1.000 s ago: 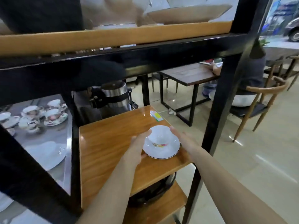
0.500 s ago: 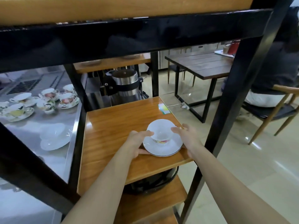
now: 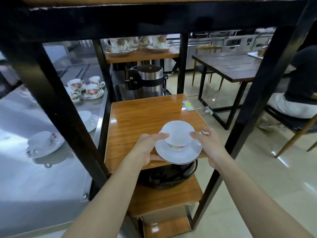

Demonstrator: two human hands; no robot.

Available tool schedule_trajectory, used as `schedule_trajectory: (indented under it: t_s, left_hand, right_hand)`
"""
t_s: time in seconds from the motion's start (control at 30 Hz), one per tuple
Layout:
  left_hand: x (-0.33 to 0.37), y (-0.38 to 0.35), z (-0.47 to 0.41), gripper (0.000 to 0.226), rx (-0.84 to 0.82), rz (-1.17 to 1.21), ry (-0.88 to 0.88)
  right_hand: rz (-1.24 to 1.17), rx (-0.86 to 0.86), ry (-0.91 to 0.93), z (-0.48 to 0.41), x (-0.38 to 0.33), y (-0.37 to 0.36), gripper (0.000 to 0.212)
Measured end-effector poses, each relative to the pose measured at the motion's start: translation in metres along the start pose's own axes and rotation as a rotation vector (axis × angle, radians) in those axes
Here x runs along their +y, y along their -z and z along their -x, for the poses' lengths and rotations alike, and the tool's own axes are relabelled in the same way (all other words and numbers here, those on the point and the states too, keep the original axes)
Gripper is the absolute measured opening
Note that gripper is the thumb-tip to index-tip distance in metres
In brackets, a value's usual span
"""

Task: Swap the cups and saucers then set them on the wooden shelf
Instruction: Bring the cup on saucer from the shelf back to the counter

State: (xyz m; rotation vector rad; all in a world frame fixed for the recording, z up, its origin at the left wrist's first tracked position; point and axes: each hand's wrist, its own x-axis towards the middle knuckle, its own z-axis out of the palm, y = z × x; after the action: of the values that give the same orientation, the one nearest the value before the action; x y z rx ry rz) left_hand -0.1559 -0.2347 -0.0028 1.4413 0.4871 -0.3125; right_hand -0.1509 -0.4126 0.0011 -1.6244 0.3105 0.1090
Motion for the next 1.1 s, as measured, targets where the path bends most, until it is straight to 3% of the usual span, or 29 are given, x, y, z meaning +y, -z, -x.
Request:
schedule_trajectory:
  t_s: [0.07,0.17,0.3,0.53,0.67,0.97,1.1]
  left_hand:
    - [-0.007,0.010,0.013,0.049,0.004,0.024,0.004]
    - [-0.018,0.026,0.040,0.029,-0.005,0.040,-0.009]
    - [-0.036,0.054,0.078,0.049,-0.001,0.033,-0.019]
    - [-0.063,0.112,0.160,0.023,-0.023,0.063,-0.068]
    - [-0.071,0.152,0.197,0.027,-0.020,0.094,-0.083]
    - [-0.076,0.269,0.231,0.022,0.154,0.195,-0.098]
    - [-0.073,0.318,0.215,0.034,0.247,0.202,-0.099]
  right_hand:
    - [0.016,-0.005,0.020,0.014,0.003,-0.006,0.059]
    - [0.042,-0.018,0.058,0.038,0.009,-0.015,0.062]
    - [0.052,-0.007,0.096,0.087,0.017,-0.029,0.057]
    - [0.089,-0.028,0.126,0.183,0.017,-0.064,0.055]
    - [0.110,-0.060,0.157,0.225,0.014,-0.093,0.052]
    - [0.158,-0.253,0.175,0.252,0.011,-0.212,0.060]
    - [0.147,-0.310,0.166,0.236,0.017,-0.272,0.058]
